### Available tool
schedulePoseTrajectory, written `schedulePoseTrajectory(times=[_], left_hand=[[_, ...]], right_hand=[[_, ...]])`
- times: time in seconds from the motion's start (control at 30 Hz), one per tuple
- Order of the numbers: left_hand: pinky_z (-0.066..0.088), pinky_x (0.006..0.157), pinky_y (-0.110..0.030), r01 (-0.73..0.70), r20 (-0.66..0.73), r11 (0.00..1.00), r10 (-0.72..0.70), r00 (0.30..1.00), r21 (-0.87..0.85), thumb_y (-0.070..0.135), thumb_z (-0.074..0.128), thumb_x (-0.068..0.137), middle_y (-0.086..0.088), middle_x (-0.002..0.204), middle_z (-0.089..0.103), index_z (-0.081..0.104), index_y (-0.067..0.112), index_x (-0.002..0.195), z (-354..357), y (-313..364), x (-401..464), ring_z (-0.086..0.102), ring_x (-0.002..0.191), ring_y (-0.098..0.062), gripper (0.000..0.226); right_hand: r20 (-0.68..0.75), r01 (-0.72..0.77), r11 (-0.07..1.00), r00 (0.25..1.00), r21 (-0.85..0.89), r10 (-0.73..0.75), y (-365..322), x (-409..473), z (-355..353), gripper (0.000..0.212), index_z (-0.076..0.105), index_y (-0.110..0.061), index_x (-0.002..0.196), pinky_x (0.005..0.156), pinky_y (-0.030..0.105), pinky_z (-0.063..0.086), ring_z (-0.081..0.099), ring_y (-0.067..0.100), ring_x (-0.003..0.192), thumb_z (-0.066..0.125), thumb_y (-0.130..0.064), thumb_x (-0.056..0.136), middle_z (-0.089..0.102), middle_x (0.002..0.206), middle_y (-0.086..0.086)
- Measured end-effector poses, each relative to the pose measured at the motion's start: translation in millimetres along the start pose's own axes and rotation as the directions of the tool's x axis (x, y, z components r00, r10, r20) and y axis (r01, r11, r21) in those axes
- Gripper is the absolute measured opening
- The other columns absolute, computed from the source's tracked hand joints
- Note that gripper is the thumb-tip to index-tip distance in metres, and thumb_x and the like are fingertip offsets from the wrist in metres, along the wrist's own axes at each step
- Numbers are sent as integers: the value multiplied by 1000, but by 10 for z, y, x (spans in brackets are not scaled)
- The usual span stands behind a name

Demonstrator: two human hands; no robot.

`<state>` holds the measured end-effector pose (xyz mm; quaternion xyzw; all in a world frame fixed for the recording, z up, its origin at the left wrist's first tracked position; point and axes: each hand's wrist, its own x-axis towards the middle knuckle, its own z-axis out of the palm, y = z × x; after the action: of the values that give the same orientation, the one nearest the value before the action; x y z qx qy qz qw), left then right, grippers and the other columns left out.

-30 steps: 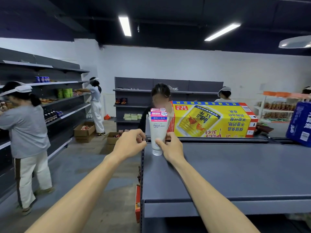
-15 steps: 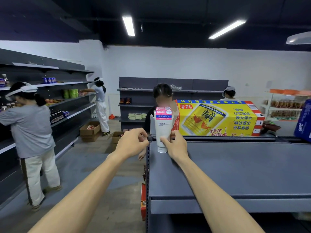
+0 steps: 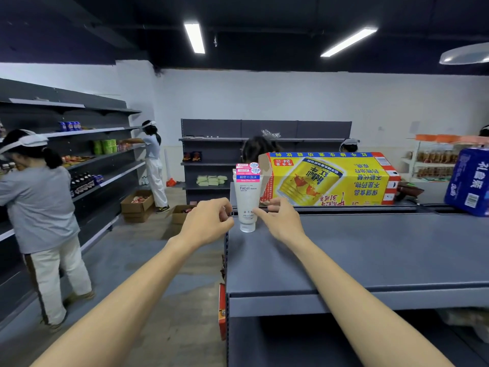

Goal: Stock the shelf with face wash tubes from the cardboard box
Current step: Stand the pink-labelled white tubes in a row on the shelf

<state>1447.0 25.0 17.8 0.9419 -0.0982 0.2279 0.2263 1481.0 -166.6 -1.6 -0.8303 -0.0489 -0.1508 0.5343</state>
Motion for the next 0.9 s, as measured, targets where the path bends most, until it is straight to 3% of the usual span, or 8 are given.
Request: schedulePoseTrajectory(times=[0.17, 0.37, 0.53, 0.67, 0.9], left_hand=[[52, 69, -32, -131, -39, 991, 130, 991, 0, 31, 64, 85, 12, 86, 67, 66, 25, 100, 113, 415, -223, 62, 82, -9, 17], [54, 76, -37, -296, -82, 952, 289, 954, -81, 32, 60, 83, 11, 86, 66, 65, 23, 99, 424, 1146, -608, 63, 84, -11, 20], [53, 73, -34, -406, -104, 888, 393, 914, -214, 37, 56, 83, 13, 89, 64, 61, 27, 102, 922, 1677, -1277, 62, 86, -9, 22], [53, 75, -31, -301, 64, 893, 340, 938, -336, 37, 57, 84, 18, 89, 62, 62, 31, 104, 1618, 1769, -2037, 60, 85, -1, 21], [54, 76, -37, -61, 423, 951, 191, 886, -302, 29, 64, 84, 14, 89, 66, 63, 26, 102, 2683, 1586, -3058, 64, 87, -11, 19]], right_hand=[[15, 59, 997, 998, -53, -58, 33, -601, -518, 52, 55, -15, 123, 78, 19, 45, 66, 13, 96, 78, -38, 82, 64, 111, -1], [-150, 48, 987, 986, -154, -71, 288, -1139, -1324, 40, 60, -14, 114, 70, 12, 42, 67, 11, 89, 78, -34, 83, 67, 105, -2], [-259, 71, 989, 960, -134, -104, 767, -1913, -1834, 29, 58, -22, 105, 80, 16, 54, 67, 5, 95, 78, -28, 84, 66, 105, -7], [-260, -89, 982, 965, -164, 44, 1524, -2670, -1942, 30, 58, -24, 109, 83, 17, 54, 65, 1, 96, 76, -31, 86, 64, 104, -12], [-148, -407, 904, 910, -133, 388, 2694, -3638, -1666, 32, 57, -20, 107, 83, 32, 59, 66, 8, 88, 77, -30, 84, 65, 98, -3]])
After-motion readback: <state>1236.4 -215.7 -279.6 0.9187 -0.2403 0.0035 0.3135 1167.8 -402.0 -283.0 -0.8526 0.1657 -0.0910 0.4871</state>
